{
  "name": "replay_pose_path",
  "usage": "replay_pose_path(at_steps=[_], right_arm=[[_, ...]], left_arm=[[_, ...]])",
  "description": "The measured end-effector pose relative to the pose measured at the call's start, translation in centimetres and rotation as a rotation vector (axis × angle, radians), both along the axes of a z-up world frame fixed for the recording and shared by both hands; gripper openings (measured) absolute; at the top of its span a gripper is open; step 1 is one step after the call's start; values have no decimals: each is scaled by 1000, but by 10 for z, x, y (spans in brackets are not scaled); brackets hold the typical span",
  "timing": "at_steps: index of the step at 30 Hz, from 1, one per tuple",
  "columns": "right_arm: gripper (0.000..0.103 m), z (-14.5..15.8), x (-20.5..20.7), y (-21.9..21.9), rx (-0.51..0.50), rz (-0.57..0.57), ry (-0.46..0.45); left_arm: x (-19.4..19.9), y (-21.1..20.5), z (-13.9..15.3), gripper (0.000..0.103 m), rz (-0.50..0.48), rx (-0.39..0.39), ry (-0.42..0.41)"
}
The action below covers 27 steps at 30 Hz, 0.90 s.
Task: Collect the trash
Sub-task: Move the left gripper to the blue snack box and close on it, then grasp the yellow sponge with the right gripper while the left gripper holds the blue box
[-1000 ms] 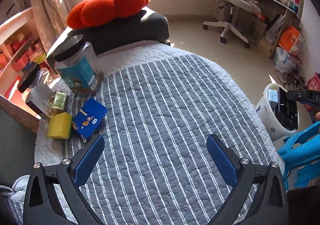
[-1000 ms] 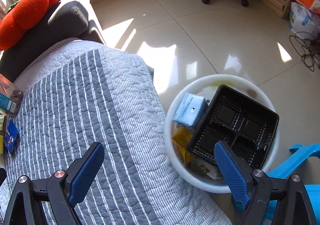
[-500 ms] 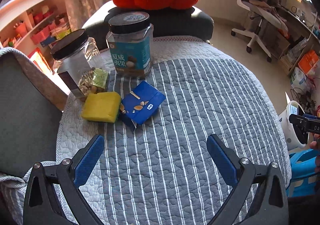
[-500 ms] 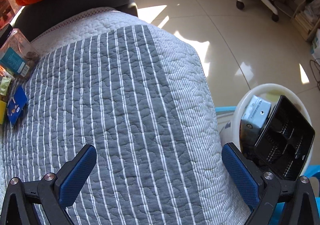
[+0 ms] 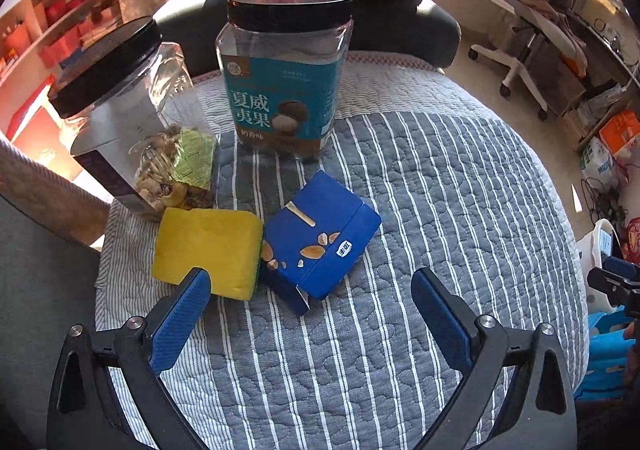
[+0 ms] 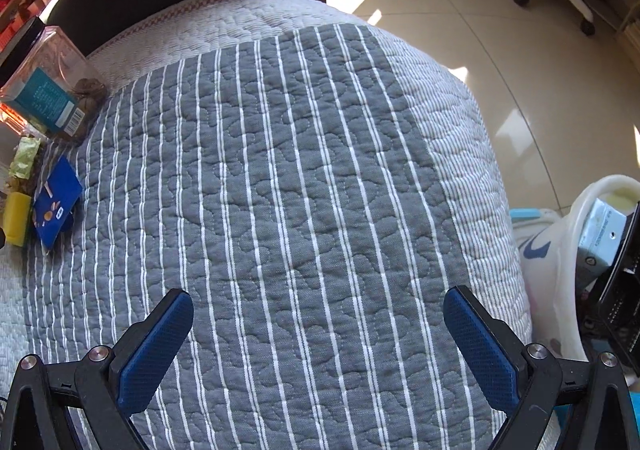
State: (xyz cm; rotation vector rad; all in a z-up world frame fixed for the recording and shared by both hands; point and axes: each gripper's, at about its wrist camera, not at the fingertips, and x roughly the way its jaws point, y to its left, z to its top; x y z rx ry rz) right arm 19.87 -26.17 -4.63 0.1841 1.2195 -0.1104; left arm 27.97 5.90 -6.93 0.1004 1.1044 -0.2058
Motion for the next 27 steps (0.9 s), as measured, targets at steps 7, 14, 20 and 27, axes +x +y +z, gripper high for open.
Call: replay_pose_path(at_steps=[7, 14, 20, 27], right_arm=[[102, -3, 7, -5, -17, 16, 10], [102, -11, 8, -8, -32, 51, 37], [102, -8, 3, -11, -32, 51, 34], [102, 6, -7, -8, -13, 54, 4]], left_arm=[[40, -27, -42, 92, -176, 124, 60], [64, -38, -66, 84, -208, 172, 108], [56, -46, -65, 82, -226, 146, 127], [18, -47, -33, 81, -161, -6, 108]])
